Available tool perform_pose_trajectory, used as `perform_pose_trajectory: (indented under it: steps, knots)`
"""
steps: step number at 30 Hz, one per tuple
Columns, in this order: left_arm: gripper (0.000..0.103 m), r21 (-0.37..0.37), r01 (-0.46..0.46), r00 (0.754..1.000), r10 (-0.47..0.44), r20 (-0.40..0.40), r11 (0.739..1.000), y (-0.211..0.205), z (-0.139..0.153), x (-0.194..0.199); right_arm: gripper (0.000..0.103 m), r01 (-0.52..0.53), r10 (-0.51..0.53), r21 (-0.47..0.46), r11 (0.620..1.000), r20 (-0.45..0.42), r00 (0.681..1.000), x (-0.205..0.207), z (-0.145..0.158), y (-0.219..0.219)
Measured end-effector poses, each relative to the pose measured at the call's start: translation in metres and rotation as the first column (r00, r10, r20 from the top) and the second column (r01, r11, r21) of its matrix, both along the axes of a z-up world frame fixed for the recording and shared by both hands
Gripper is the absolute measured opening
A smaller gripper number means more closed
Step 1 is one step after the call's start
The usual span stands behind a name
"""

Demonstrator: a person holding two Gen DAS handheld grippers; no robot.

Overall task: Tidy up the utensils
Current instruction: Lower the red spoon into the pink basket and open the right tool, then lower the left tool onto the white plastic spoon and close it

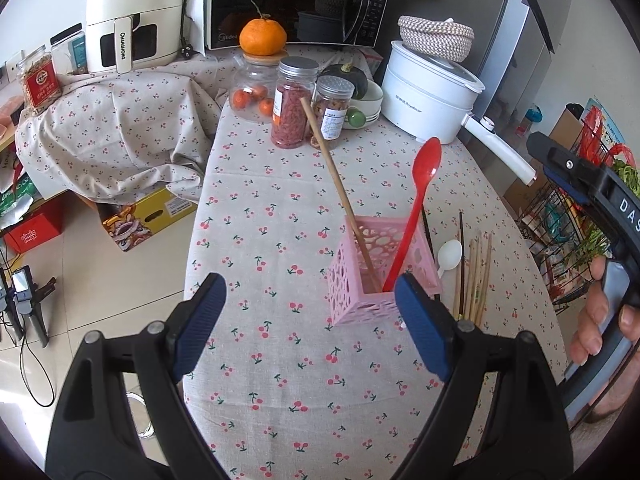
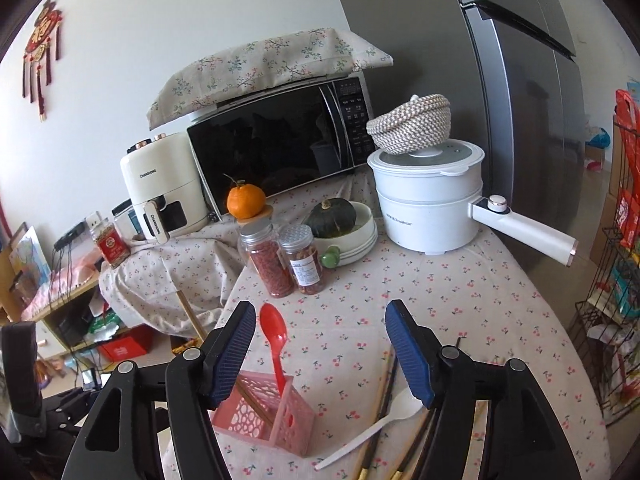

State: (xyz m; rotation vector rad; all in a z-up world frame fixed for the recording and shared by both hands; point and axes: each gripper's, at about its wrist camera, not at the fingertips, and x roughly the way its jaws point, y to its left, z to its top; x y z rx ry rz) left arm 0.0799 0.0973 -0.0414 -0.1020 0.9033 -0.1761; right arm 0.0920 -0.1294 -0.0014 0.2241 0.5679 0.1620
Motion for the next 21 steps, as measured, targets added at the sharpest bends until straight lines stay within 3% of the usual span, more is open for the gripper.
perform_pose_trajectory:
  steps: [5, 13, 21]
  knots:
    - [0.087, -0.001, 0.068, 0.998, -0.068, -0.013, 0.998, -0.026, 0.001, -0.006, 0.073, 0.078, -0.076, 0.011, 0.997, -0.153, 0.985, 0.000, -0.012, -0.048]
    - [0.087, 0.031, 0.198, 0.980, -0.197, -0.034, 0.980, -0.080, 0.001, -0.017, 0.076, 0.163, -0.154, -0.008, 0.987, -0.367, 0.917, 0.000, -0.048, -0.109]
    - [0.086, 0.050, 0.320, 0.942, -0.313, -0.120, 0.946, -0.148, -0.008, -0.013, 0.076, 0.191, -0.186, -0.039, 0.981, -0.480, 0.857, 0.008, -0.076, -0.152]
